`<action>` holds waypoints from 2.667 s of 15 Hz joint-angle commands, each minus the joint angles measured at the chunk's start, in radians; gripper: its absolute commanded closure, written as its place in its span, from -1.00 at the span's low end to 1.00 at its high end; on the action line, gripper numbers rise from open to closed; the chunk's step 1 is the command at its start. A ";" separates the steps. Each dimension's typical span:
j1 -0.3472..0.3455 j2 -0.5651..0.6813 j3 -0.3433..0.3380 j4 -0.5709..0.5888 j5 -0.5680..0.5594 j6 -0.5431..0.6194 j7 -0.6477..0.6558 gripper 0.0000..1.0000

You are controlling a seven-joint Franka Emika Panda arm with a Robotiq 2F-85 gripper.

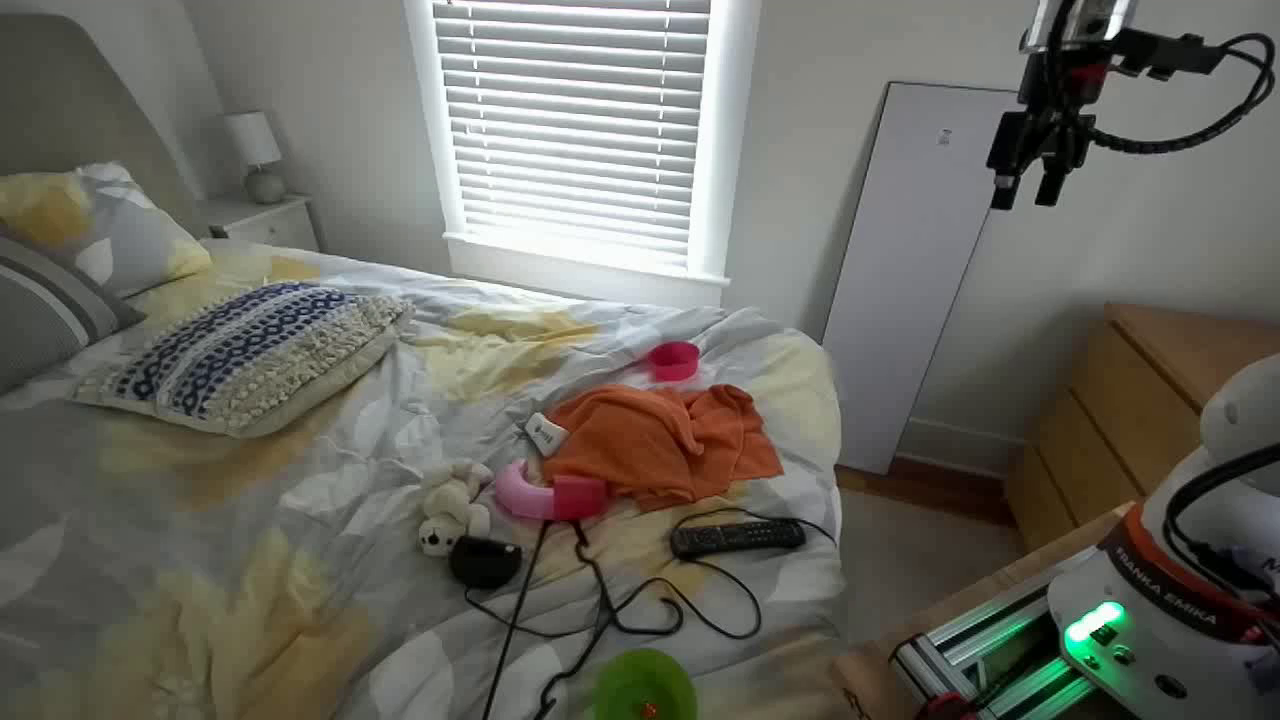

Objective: Pick up the orange towel and move it a little to the right

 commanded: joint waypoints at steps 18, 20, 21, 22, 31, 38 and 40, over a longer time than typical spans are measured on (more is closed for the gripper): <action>0.143 0.404 0.190 0.115 0.073 0.481 0.073 -1.00; 0.146 0.502 0.210 0.146 0.091 0.557 0.129 -1.00; 0.149 0.553 0.215 0.169 0.106 0.574 0.149 -1.00; 0.153 0.604 0.218 0.191 0.133 0.582 0.164 -1.00; 0.201 1.043 0.251 0.358 0.136 0.909 0.264 -1.00; 0.206 1.042 0.241 0.356 0.123 0.909 0.276 -1.00; 0.206 1.042 0.241 0.357 0.123 0.909 0.276 -1.00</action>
